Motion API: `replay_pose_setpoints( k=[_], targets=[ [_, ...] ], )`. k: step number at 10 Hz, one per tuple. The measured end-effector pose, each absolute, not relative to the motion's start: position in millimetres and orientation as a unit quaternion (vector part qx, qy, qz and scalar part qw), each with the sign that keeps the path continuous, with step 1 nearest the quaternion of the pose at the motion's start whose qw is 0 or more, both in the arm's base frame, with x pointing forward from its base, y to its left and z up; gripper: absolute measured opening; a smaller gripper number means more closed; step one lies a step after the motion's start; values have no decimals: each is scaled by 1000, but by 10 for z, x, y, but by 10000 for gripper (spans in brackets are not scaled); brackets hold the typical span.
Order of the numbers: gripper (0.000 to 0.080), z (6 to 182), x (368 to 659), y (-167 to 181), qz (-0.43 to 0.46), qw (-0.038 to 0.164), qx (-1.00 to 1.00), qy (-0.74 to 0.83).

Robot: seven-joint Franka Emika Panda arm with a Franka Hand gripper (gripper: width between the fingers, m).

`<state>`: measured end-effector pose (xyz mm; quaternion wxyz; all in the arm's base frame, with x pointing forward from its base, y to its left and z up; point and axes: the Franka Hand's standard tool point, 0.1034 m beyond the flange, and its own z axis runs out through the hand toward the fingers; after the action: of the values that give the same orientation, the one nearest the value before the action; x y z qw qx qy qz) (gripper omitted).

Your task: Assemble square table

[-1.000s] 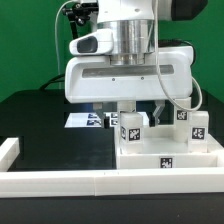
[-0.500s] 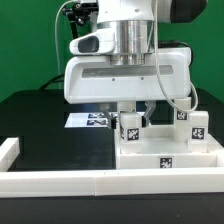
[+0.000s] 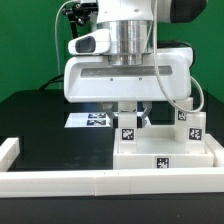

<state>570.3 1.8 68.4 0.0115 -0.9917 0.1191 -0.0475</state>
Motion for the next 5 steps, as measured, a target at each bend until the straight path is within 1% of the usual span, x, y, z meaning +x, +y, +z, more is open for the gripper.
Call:
replay_pose_setpoints(
  k=[2,5],
  targets=[
    [289,681,5690,-9,-49,13,-974,223],
    [295,679,5668,-98,-64,7,-949,308]
  ],
)
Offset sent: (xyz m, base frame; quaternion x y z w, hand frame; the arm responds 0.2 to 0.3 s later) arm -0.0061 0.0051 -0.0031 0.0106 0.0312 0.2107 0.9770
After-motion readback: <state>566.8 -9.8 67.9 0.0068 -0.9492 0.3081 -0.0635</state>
